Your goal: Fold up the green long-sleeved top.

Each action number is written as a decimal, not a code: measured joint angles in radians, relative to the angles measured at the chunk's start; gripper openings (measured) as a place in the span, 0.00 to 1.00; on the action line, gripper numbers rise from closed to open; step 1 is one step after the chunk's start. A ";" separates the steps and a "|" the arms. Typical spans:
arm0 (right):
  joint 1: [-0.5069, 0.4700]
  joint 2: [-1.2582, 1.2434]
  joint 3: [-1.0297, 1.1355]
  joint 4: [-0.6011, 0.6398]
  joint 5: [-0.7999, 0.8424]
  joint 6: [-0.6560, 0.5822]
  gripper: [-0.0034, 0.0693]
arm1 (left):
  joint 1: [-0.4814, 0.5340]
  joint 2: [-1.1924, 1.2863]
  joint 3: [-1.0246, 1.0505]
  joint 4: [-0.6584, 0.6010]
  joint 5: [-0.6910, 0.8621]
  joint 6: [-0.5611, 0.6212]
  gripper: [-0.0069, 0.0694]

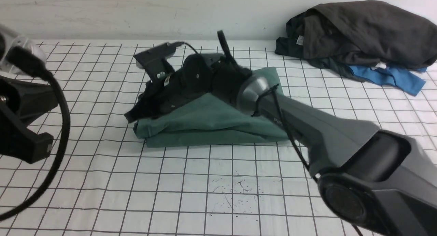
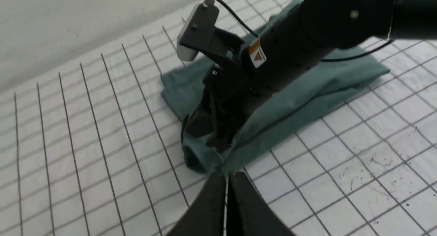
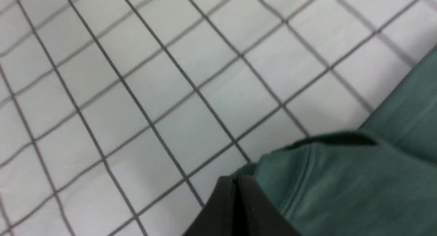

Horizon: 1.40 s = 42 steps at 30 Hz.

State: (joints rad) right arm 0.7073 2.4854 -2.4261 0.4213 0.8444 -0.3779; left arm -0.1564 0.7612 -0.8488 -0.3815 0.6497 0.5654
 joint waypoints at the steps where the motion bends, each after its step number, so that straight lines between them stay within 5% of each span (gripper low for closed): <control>1: -0.015 -0.053 0.000 0.000 0.019 -0.005 0.03 | -0.016 -0.033 0.019 -0.002 -0.027 0.018 0.08; 6: -0.106 -0.348 0.094 -0.048 0.086 -0.015 0.03 | -0.070 -0.173 0.102 -0.012 -0.116 0.084 0.08; 13: -0.240 -0.942 0.742 -0.337 0.063 0.052 0.03 | -0.097 -0.316 0.329 -0.018 -0.252 0.099 0.08; 17: -0.273 -1.221 1.166 -0.379 -0.028 0.108 0.03 | -0.098 -0.339 0.390 -0.025 -0.287 0.099 0.08; 22: -0.274 -1.568 1.662 -0.311 -0.273 0.147 0.03 | -0.098 -0.341 0.392 -0.037 -0.310 0.099 0.08; 27: -0.274 -1.767 1.906 -0.215 -0.387 0.152 0.03 | -0.098 -0.341 0.392 -0.039 -0.310 0.099 0.08; 42: -0.273 -2.489 2.039 0.000 -0.350 0.153 0.03 | -0.099 -0.341 0.394 -0.053 -0.307 0.098 0.08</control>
State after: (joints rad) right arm 0.4347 -0.0031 -0.3874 0.4212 0.4941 -0.2244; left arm -0.2554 0.4204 -0.4547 -0.4347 0.3427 0.6632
